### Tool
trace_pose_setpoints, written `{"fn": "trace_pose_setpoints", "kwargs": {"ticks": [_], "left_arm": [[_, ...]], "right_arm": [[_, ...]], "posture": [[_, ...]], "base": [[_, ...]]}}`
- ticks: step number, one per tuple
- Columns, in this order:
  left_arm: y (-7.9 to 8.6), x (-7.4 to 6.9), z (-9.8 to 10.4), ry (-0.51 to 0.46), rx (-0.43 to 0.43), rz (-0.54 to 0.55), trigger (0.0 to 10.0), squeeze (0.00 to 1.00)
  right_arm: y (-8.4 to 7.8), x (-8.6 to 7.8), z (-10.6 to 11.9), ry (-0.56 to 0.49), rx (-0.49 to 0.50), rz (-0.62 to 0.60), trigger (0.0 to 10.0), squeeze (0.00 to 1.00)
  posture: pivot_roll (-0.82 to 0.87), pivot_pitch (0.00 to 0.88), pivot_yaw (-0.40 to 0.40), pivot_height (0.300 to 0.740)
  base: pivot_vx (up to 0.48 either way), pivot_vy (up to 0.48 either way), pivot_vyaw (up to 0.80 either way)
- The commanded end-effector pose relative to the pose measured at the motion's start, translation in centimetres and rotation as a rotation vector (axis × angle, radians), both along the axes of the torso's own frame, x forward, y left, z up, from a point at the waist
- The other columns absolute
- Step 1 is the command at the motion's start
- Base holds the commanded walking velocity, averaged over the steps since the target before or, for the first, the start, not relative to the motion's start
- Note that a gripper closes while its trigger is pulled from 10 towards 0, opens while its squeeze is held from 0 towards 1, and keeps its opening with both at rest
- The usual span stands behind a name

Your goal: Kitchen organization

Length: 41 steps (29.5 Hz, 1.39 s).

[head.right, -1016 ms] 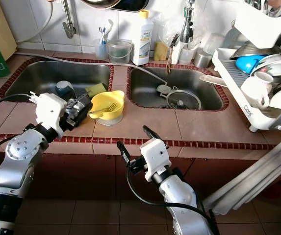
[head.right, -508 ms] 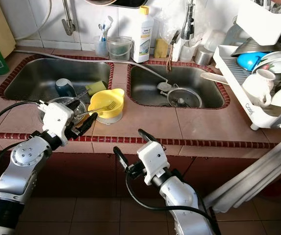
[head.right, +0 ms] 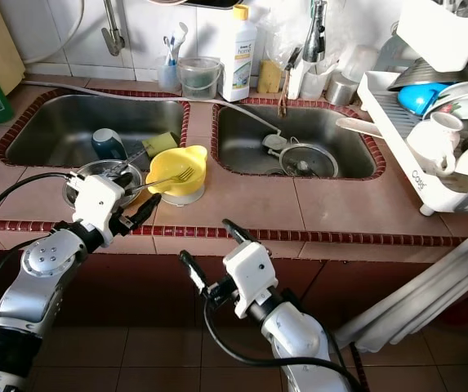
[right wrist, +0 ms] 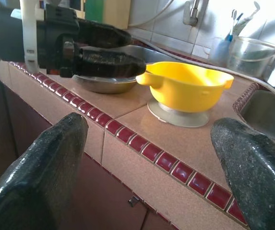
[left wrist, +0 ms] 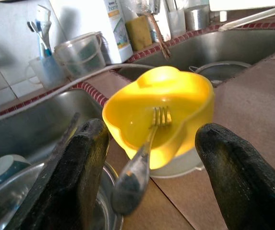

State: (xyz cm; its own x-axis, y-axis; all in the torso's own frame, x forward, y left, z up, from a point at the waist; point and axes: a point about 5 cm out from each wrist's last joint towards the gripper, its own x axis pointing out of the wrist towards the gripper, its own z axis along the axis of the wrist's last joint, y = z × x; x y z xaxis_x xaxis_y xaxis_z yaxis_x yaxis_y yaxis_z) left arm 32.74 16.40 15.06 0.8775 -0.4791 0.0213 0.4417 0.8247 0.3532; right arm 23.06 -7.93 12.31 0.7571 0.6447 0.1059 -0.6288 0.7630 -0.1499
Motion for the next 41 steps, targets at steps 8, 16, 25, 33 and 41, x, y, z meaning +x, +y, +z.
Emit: {"fn": "trace_pose_setpoints", "kwargs": {"ticks": [8,16,25,33,41], "left_arm": [[-0.14,0.25,0.16,-0.009,0.018,-0.008,10.0,0.0],[-0.29,0.17,0.0,0.001,0.016,-0.023,10.0,0.0],[-0.21,0.25,0.15,-0.001,0.001,-0.037,0.0,0.0],[-0.12,0.18,0.05,0.008,0.01,-0.051,0.0,0.0],[0.01,0.13,-0.01,0.014,0.018,-0.061,0.0,0.0]], "right_arm": [[0.2,-0.45,0.28,0.001,0.006,0.011,10.0,0.0],[0.24,-0.66,0.23,0.004,0.006,0.013,10.0,0.0],[0.21,-0.74,0.21,0.007,0.005,0.01,10.0,0.0],[0.19,-0.86,0.21,0.013,0.004,0.006,10.0,0.0],[0.26,-0.96,0.17,0.018,0.007,0.006,10.0,0.0]], "posture": [[-0.22,0.081,-0.021,0.74],[-0.22,0.087,-0.018,0.74],[-0.22,0.09,-0.016,0.74],[-0.22,0.101,-0.011,0.74],[-0.22,0.105,-0.007,0.74]], "base": [[0.0,0.0,0.0],[0.0,0.0,0.0],[0.0,0.0,0.0],[0.0,0.0,0.0],[0.0,0.0,0.0]]}}
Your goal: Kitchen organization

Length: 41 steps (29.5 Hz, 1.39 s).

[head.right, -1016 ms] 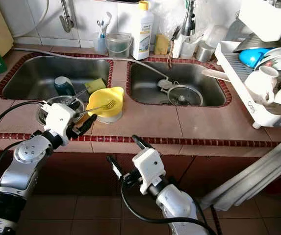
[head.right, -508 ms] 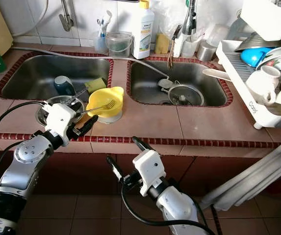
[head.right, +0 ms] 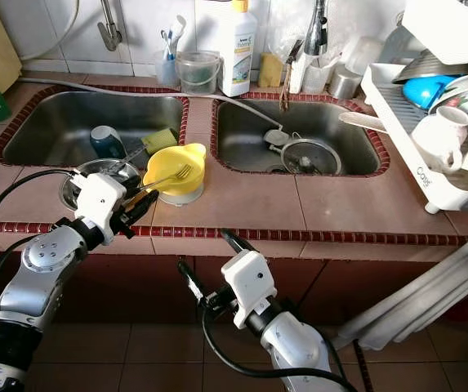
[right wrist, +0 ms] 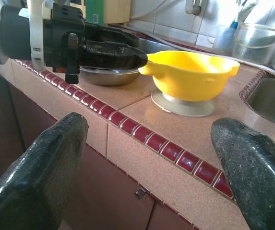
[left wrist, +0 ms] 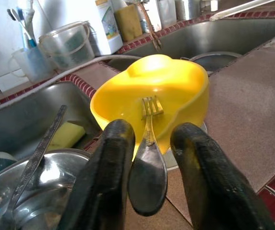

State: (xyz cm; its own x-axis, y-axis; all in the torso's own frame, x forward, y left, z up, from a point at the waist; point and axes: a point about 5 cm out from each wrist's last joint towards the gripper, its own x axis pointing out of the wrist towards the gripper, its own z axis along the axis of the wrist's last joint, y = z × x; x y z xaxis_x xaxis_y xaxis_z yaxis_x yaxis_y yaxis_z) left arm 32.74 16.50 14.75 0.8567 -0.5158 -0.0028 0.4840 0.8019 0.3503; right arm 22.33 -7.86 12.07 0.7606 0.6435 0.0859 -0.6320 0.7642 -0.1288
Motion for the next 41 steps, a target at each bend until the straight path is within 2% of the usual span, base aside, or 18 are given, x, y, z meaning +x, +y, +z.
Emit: {"fn": "trace_pose_setpoints", "kwargs": {"ticks": [1,27,34,41], "left_arm": [[-0.1,0.1,0.3,-0.009,0.009,-0.018,0.0,0.0],[-0.1,0.3,0.9,-0.016,0.011,-0.035,0.0,0.0],[0.3,0.5,1.9,-0.043,-0.006,-0.03,0.0,0.0],[1.4,0.9,3.5,-0.079,-0.046,0.013,0.0,0.0]], "right_arm": [[0.2,-0.2,0.4,-0.011,0.004,0.007,10.0,0.0],[0.4,-0.2,0.3,-0.007,0.007,0.003,10.0,0.0],[0.4,0.0,0.3,-0.01,0.008,-0.003,10.0,0.0],[0.8,0.5,0.3,-0.018,0.015,0.001,10.0,0.0]], "posture": [[-0.22,0.105,-0.007,0.74],[-0.22,0.104,0.005,0.74],[-0.21,0.097,0.004,0.74],[-0.19,0.074,-0.007,0.74]], "base": [[0.0,0.0,0.0],[0.0,0.0,0.0],[0.0,0.0,0.0],[0.0,0.0,0.0]]}}
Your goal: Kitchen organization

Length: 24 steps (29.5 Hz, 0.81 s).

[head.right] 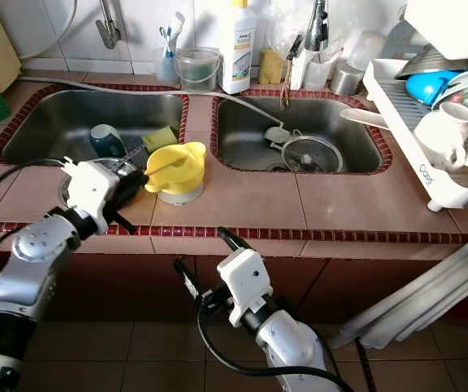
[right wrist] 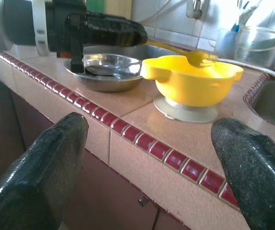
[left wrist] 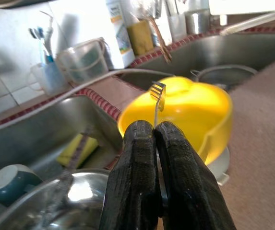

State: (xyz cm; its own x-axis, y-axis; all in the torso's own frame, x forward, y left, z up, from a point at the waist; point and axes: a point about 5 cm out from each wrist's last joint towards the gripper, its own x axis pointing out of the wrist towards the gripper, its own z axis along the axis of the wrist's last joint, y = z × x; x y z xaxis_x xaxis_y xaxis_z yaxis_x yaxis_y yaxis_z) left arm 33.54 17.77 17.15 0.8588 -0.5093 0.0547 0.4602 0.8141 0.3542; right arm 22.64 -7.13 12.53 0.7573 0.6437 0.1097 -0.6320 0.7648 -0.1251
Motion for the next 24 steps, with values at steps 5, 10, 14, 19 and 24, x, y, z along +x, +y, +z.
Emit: {"fn": "trace_pose_setpoints", "kwargs": {"ticks": [5,10,14,19,24], "left_arm": [[0.4,0.0,1.7,-0.034,-0.072,0.009,0.0,0.0],[0.7,0.0,2.3,-0.048,-0.138,0.051,7.6,0.0],[0.4,-0.2,2.1,-0.047,-0.209,0.093,10.0,0.0],[-0.3,-0.4,1.9,-0.04,-0.276,0.134,10.0,0.0],[-1.6,-0.5,1.4,-0.041,-0.344,0.187,10.0,0.0]], "right_arm": [[0.1,1.2,0.2,-0.016,0.02,-0.039,10.0,0.0],[-0.1,2.1,0.7,-0.032,0.053,-0.108,10.0,0.0],[-0.4,3.3,1.4,-0.055,0.09,-0.18,10.0,0.0],[-1.1,4.6,2.1,-0.082,0.118,-0.248,10.0,0.0],[-2.1,6.5,3.3,-0.141,0.113,-0.33,10.0,0.0]], "posture": [[-0.19,0.053,-0.011,0.74],[-0.19,0.038,-0.019,0.74],[-0.19,0.015,-0.025,0.74],[-0.18,0.0,-0.03,0.74],[-0.18,0.0,-0.037,0.74]], "base": [[0.0,0.0,0.0],[0.0,0.0,0.0],[0.0,0.0,0.0],[0.0,0.0,0.0],[0.0,0.0,0.0]]}}
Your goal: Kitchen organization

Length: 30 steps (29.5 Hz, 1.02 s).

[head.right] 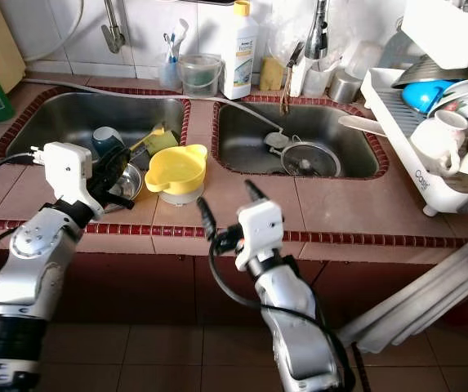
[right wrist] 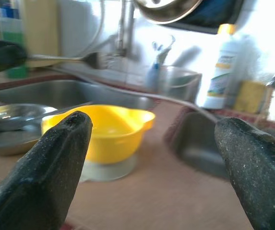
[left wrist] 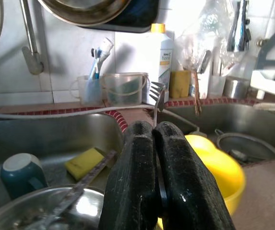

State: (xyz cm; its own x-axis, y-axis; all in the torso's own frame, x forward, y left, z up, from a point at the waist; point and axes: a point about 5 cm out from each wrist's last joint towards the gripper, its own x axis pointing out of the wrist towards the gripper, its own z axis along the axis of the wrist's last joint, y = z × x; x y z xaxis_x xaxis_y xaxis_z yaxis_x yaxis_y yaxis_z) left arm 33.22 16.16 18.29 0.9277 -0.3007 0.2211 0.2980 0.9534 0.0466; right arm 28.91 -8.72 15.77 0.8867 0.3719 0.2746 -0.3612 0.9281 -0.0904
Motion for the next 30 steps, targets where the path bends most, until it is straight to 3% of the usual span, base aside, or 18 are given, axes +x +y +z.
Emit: {"fn": "trace_pose_setpoints", "kwargs": {"ticks": [1,9,16,22,30], "left_arm": [[-0.2,-0.2,0.2,-0.015,0.014,0.022,10.0,0.0],[-0.8,0.1,-0.9,0.007,0.017,0.067,10.0,0.0],[-0.6,1.3,-1.1,0.019,0.0,0.113,10.0,0.0],[-1.0,2.9,-0.6,-0.001,0.061,0.128,10.0,0.0],[-0.6,2.5,-1.1,0.013,0.009,0.161,10.0,0.0]], "right_arm": [[-0.6,0.5,0.3,-0.019,-0.009,-0.042,10.0,0.0],[-2.4,1.6,1.0,-0.048,-0.022,-0.145,10.0,0.0],[-3.7,1.7,1.2,-0.073,-0.032,-0.211,10.0,0.0],[-4.6,2.1,1.2,-0.077,-0.072,-0.246,10.0,0.0],[-5.0,2.4,0.8,-0.07,-0.068,-0.256,10.0,0.0]], "posture": [[-0.18,0.0,-0.041,0.74],[-0.2,0.0,-0.059,0.74],[-0.25,0.0,-0.057,0.74],[-0.27,0.0,-0.084,0.74],[-0.27,0.0,-0.031,0.74]], "base": [[0.0,0.0,0.0],[0.0,0.0,0.0],[0.0,0.0,0.0],[0.0,0.0,0.0],[0.0,0.0,0.0]]}}
